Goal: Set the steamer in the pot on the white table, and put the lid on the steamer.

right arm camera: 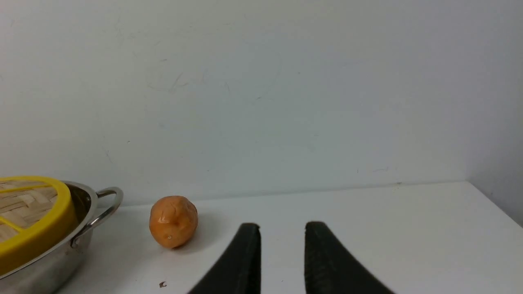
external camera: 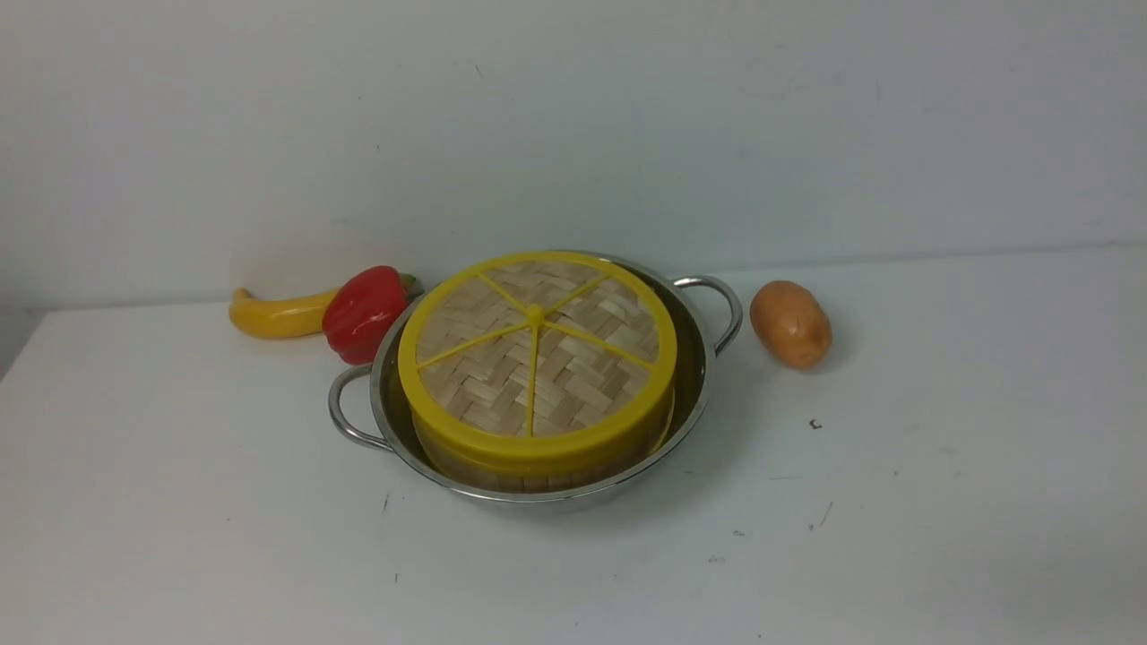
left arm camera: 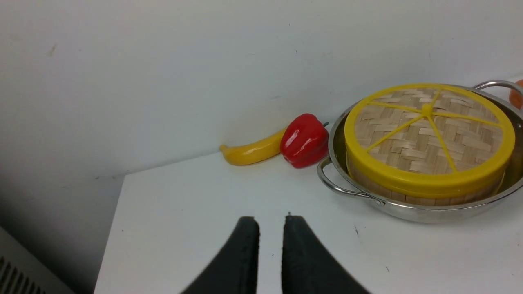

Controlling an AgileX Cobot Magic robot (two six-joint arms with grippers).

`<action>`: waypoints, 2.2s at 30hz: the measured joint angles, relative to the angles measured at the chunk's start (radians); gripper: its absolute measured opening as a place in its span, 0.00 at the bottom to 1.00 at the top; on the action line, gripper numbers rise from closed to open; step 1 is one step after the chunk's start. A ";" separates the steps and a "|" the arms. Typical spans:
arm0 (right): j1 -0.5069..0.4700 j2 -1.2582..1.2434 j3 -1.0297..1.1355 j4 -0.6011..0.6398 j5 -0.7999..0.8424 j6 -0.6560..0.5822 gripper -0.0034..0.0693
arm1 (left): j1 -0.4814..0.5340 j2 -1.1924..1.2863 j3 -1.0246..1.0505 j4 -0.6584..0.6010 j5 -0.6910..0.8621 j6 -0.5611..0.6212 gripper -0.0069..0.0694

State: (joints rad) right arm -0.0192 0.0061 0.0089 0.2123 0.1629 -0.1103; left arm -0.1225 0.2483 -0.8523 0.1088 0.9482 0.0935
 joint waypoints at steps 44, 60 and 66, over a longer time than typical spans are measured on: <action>0.000 0.000 0.000 0.002 0.004 -0.001 0.38 | 0.219 -0.248 0.858 -0.048 -0.734 -0.115 0.28; 0.023 0.000 0.000 0.002 0.004 -0.001 0.38 | 0.219 -0.248 0.858 -0.048 -0.735 -0.115 0.30; 0.061 0.000 0.000 0.002 0.004 -0.001 0.38 | 0.219 -0.248 0.858 -0.048 -0.735 -0.115 0.30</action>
State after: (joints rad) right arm 0.0420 0.0061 0.0089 0.2147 0.1672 -0.1110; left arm 0.0966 0.0000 0.0059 0.0604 0.2134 -0.0213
